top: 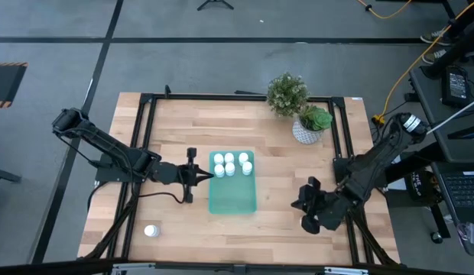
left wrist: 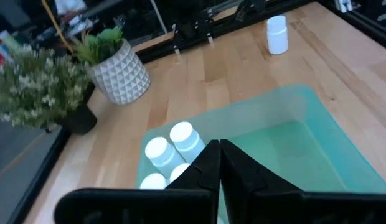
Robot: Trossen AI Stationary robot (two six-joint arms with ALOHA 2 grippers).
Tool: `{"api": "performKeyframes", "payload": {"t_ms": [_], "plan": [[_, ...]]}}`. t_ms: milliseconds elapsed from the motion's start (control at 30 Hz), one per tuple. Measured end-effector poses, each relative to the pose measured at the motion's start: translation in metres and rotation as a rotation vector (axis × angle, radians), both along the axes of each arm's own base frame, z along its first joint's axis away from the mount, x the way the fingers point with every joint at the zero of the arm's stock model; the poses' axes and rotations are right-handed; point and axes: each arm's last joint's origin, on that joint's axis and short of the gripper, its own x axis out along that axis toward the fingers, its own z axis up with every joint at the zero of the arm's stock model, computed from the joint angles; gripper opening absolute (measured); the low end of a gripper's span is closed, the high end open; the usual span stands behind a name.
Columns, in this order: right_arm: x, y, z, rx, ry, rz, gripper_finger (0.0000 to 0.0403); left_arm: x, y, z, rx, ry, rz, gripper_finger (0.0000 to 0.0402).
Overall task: Pick and place pill bottles into a basket
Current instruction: Put the white pill bottle into the green bin
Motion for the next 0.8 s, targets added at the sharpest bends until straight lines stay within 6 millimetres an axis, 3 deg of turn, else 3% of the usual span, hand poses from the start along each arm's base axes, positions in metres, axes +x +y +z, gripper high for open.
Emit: {"api": "performKeyframes", "payload": {"t_ms": [267,533,800], "plan": [[-0.013,0.018,0.004,0.071,0.080,-0.068,0.0000,0.003,-0.001,0.007,0.041,-0.067,-0.026,0.0005],[-0.005,0.064,0.025,-0.051,0.259,-0.100,0.0000,0.003,-0.001,0.007,0.040,-0.069,-0.026,0.0010],[-0.026,0.098,0.027,-0.095,0.303,-0.262,0.0000,0.003,-0.001,0.008,0.035,-0.081,-0.026,0.0002]]}}
